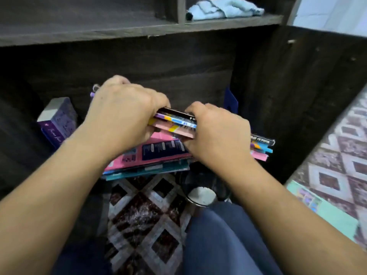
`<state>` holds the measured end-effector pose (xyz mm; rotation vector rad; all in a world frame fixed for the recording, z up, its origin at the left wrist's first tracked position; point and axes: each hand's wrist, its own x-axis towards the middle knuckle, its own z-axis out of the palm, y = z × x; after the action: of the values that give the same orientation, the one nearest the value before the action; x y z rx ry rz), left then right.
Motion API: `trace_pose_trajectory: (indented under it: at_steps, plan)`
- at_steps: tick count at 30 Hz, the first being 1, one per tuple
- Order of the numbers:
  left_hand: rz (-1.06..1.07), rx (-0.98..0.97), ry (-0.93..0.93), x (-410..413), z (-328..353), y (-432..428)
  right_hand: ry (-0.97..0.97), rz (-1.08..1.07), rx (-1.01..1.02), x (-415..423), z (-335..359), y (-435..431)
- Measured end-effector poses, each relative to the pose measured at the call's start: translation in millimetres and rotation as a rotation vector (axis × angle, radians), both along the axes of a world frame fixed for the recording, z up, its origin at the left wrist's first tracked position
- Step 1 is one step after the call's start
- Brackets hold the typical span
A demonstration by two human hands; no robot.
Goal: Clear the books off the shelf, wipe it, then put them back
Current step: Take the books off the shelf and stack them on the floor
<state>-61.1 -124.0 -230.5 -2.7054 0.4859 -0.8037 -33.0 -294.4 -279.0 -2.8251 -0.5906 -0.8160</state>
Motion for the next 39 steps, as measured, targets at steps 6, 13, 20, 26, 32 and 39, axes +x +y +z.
trace_pose_trajectory:
  at_steps: [6, 13, 20, 26, 32, 39]
  plan:
    - [-0.28, 0.121, 0.069, -10.6, -4.3, -112.1, 0.216, -0.15, 0.052, -57.8, -8.7, -122.4]
    - [-0.561, 0.164, 0.318, 11.8, -67.6, -226.1, 0.495, -0.414, 0.077, -98.8, -74.0, -255.6]
    - [-0.768, 0.418, 0.272, 54.6, -124.1, -297.1, 0.464, -0.69, -0.124, -102.0, -140.0, -368.4]
    - [-0.533, 0.751, 0.326, 85.8, -174.7, -333.1, 0.318, -0.767, -0.012, -56.6, -204.2, -415.1]
    - [-0.311, 0.912, 0.428, 102.0, -217.0, -339.4, 0.214, -0.706, 0.031, 21.6, -278.7, -409.3]
    - [-0.463, 0.713, 0.321, 116.3, -239.0, -322.1, 0.7, -0.615, -0.095, 60.1, -370.6, -395.3]
